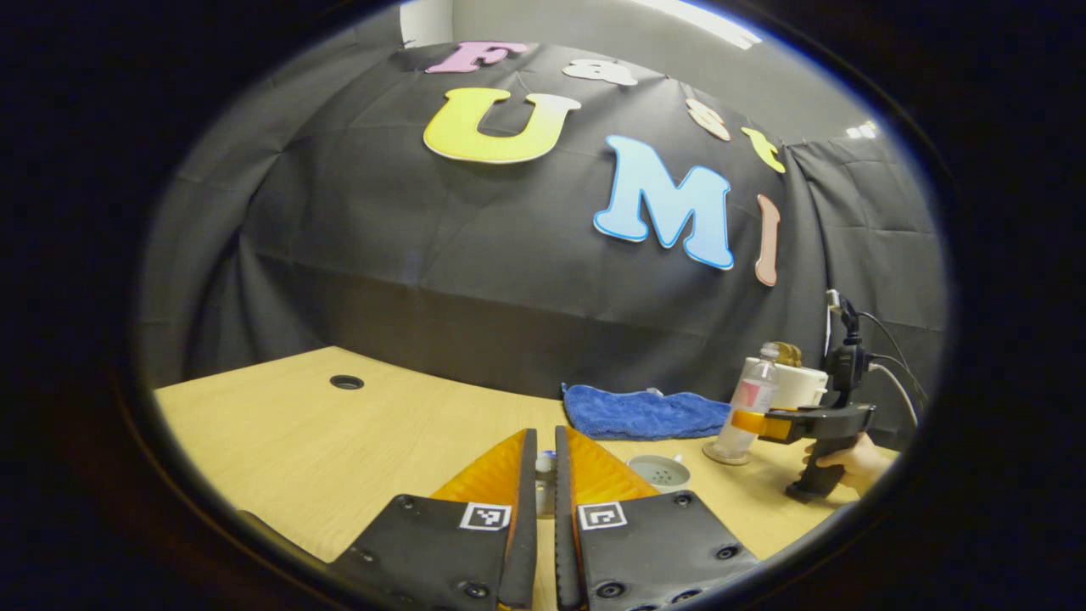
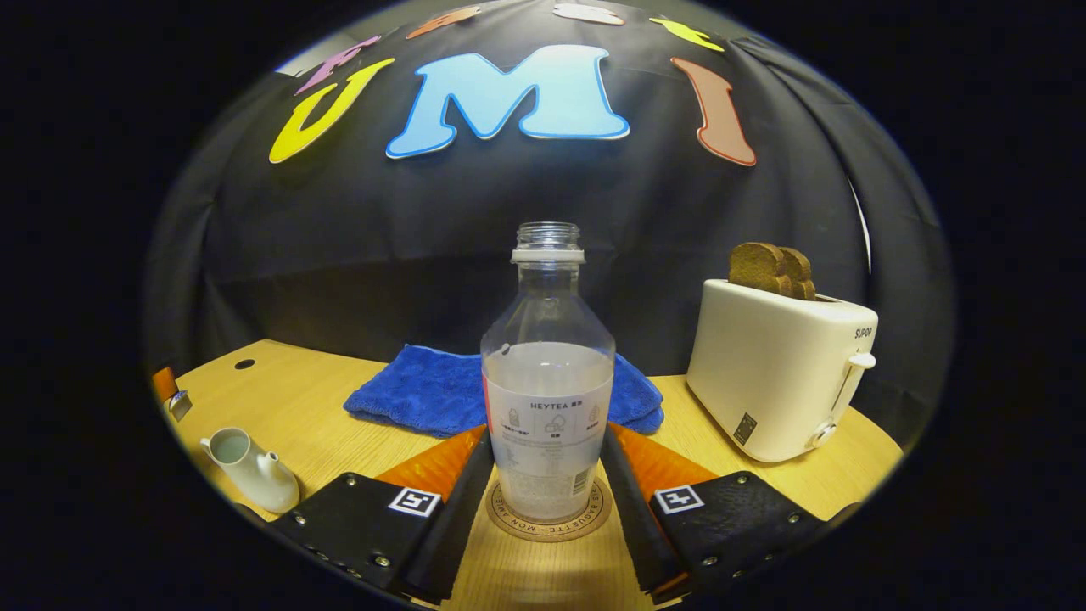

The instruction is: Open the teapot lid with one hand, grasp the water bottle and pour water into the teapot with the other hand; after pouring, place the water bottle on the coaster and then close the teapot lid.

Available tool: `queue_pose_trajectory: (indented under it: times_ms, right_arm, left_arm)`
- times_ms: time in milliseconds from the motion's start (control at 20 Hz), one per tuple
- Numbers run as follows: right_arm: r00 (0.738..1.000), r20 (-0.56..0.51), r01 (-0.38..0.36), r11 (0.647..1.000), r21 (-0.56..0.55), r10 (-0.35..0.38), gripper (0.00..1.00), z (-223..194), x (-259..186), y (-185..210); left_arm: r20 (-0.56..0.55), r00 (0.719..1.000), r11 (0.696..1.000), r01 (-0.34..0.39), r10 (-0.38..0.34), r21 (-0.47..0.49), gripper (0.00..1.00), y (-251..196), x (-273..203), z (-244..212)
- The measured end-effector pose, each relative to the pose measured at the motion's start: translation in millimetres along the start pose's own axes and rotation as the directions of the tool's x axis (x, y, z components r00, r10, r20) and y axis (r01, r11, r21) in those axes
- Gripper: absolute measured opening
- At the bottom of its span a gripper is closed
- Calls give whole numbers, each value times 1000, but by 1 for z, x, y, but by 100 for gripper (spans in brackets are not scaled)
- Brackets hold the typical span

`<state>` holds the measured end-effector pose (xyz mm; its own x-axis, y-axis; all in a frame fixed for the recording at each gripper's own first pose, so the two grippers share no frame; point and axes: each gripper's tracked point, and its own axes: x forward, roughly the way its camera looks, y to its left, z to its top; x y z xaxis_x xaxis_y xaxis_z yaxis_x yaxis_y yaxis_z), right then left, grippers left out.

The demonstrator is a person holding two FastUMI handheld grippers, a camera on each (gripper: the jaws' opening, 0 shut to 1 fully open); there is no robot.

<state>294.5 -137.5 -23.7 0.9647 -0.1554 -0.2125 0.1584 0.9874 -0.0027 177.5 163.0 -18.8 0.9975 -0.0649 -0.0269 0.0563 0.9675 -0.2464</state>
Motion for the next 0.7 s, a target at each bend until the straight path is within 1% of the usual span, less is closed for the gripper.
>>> queue_pose_trajectory:
  times_ms: [250,300,400,500,600,700]
  right_arm:
    - [1000,-10,-1,1000,24,1,77,0,-2,1]
    - [1000,-9,-10,999,31,11,81,1,-2,3]
    - [1000,-9,-18,999,34,19,98,1,-3,5]
    - [1000,-14,-11,1000,12,12,98,2,-8,6]
    - [1000,7,15,1000,-23,-15,98,6,-14,3]
    - [998,46,40,999,-21,-39,98,15,-25,4]
  left_arm:
    - [1,1000,1000,1,-1,-2,16,1,0,1]
    - [1,1000,1000,0,0,-1,16,0,0,0]
    - [0,1000,1000,1,-1,-1,16,0,-1,0]
    - [1,1000,1000,1,-1,-2,16,0,0,0]
    - [2,1000,1000,1,-1,-2,16,0,0,0]
    - [5,1000,1000,3,-3,3,16,-1,-1,1]
